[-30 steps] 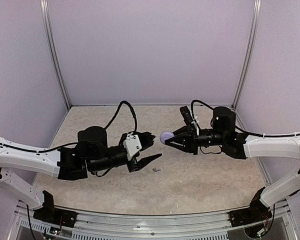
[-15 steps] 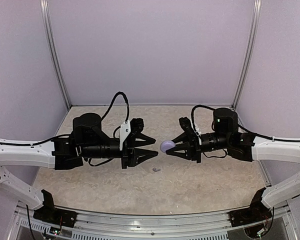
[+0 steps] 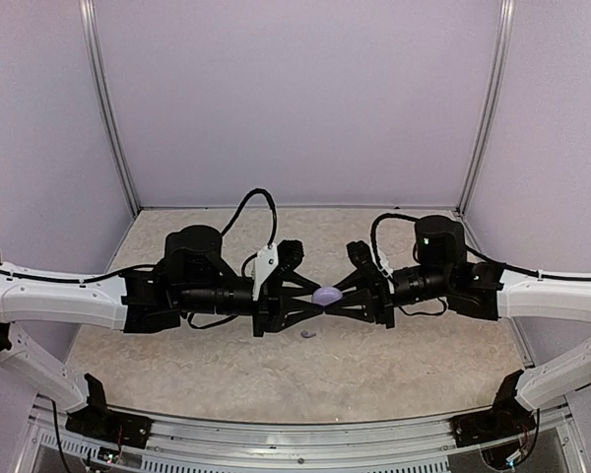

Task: Insert the wireless bluetooth earbuds into the charging case
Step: Pass from the right arm to the left

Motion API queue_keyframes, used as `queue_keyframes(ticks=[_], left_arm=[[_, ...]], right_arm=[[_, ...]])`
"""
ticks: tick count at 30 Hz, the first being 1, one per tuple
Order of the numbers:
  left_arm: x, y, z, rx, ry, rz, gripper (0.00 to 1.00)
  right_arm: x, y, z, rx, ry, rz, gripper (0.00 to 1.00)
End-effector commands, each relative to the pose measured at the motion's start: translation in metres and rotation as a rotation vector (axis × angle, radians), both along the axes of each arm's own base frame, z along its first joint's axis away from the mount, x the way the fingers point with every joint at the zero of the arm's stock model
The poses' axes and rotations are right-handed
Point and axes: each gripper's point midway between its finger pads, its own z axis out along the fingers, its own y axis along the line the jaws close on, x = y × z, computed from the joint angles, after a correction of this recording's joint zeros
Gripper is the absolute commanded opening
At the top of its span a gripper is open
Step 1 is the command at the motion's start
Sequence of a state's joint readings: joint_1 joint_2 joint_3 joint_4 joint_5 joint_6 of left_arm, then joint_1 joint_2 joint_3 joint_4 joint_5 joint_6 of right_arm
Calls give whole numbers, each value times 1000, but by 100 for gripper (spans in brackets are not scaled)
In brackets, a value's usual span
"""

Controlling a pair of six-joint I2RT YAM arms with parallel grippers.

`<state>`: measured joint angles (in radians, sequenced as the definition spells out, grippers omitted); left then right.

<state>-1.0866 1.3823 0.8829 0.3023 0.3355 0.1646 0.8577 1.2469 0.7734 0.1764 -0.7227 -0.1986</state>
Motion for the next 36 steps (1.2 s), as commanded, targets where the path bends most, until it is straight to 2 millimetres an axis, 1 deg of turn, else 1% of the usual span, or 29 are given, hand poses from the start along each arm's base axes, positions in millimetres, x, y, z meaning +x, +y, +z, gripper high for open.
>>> queue_keyframes(ticks=[1, 10, 12, 15, 18, 24, 26, 27, 29, 30, 31, 33, 36], left_arm=[[-2, -6, 11, -23, -12, -16, 38], [-1, -8, 5, 0, -16, -10, 26], [-1, -9, 4, 7, -27, 0, 26], [0, -11, 2, 17, -29, 5, 29], [1, -13, -1, 30, -30, 6, 30], [0, -13, -1, 29, -35, 1, 21], [0, -12, 2, 22, -40, 0, 18], [-1, -11, 4, 18, -43, -3, 16], [-1, -9, 9, 0, -49, -1, 13], [-2, -8, 12, -11, -51, -3, 13], [-3, -5, 18, -30, -55, -8, 12], [-5, -2, 28, -58, -56, -13, 12], [-9, 2, 39, -94, -66, -22, 11]], right_arm=[[-6, 4, 17, 31, -43, 16, 14], [-4, 3, 21, 40, -52, 2, 15], [-4, 3, 22, 44, -53, 2, 15], [-4, 3, 24, 50, -53, 1, 15], [-3, 4, 25, 50, -54, 0, 15], [-2, 3, 25, 49, -59, -6, 15], [-2, 2, 24, 49, -63, -15, 20], [-1, 1, 23, 51, -64, -25, 24], [1, -1, 23, 61, -61, -49, 42], [2, -3, 22, 66, -61, -60, 49], [3, -4, 22, 71, -59, -70, 53], [5, -8, 22, 81, -53, -90, 58], [5, -10, 20, 88, -32, -93, 58]])
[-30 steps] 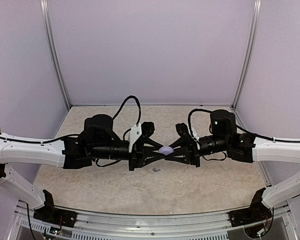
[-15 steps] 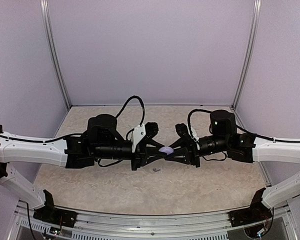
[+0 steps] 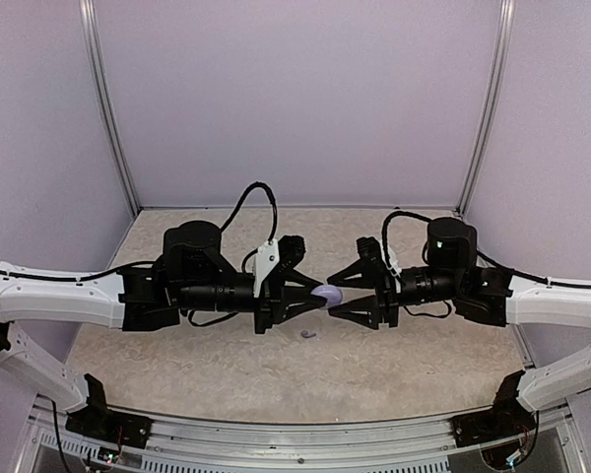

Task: Insert the wireless bluetooth earbuds into the charging case
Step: Pass from the left arm to the right

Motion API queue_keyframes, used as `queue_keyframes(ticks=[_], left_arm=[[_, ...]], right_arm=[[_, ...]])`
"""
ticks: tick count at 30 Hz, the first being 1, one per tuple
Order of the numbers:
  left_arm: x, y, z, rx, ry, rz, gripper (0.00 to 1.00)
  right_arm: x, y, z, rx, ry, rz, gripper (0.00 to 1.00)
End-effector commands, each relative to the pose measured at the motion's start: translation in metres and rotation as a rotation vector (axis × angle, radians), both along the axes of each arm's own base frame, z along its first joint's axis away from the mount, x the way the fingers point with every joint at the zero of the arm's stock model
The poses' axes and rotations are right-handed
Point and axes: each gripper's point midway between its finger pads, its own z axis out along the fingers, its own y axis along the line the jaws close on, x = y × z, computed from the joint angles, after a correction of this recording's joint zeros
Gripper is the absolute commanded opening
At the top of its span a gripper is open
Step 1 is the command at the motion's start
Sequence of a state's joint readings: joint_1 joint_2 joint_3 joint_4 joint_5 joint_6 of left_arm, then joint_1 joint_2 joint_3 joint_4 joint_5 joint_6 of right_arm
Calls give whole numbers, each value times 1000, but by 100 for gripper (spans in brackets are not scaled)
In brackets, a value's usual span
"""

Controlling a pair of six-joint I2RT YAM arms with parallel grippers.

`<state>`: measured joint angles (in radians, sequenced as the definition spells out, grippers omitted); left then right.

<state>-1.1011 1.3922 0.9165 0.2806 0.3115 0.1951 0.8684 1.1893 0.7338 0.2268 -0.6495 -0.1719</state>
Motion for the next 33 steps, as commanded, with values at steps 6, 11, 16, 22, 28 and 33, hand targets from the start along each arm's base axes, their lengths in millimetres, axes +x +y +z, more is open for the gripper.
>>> queue_keyframes(ticks=[6, 11, 16, 22, 28, 33], left_arm=[[-12, 9, 44, -132, -38, -33, 11], [-14, 6, 43, -134, -38, -31, 11], [-11, 4, 43, -133, -42, -14, 11], [-10, 0, 39, -127, -43, -8, 10], [-7, -3, 36, -121, -41, -1, 10], [-7, -3, 33, -116, -43, 3, 10]], right_arm=[[-2, 0, 13, 73, 45, 14, 54], [-5, 4, 22, 106, 70, 51, 48], [-7, 5, 24, 120, 78, 61, 48], [-8, 7, 24, 125, 83, 76, 45], [-9, 7, 24, 130, 79, 85, 39], [-9, 7, 23, 127, 82, 90, 29]])
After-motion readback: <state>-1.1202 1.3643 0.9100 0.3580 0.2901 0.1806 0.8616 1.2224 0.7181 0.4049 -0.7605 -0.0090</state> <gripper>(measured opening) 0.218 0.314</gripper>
